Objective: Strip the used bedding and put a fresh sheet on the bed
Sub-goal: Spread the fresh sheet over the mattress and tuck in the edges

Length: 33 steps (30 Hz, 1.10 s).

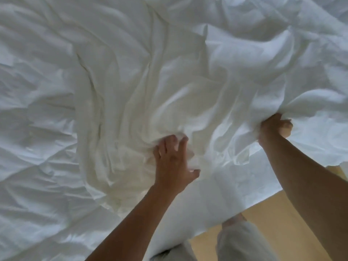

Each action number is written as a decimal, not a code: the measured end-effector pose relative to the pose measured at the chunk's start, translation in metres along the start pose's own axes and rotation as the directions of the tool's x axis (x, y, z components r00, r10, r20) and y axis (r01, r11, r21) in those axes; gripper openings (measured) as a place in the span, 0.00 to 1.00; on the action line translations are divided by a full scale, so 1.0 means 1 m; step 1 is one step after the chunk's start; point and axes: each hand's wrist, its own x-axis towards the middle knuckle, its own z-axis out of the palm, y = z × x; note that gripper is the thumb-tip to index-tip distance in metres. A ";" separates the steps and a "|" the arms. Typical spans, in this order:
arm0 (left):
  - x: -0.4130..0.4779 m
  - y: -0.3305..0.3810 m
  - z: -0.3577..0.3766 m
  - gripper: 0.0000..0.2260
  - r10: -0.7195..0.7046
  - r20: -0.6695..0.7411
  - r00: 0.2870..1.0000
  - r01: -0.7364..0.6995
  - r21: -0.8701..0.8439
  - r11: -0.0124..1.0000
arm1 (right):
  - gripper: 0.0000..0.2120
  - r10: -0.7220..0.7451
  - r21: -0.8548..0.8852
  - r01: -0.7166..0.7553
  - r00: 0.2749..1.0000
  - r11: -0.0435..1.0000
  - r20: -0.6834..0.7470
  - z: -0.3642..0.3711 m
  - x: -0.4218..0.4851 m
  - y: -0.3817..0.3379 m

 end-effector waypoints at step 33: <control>0.134 0.036 -0.028 0.18 0.329 0.082 0.941 -0.338 0.164 0.927 | 0.43 0.037 0.395 -0.126 0.974 0.910 0.225 -0.049 0.012 0.008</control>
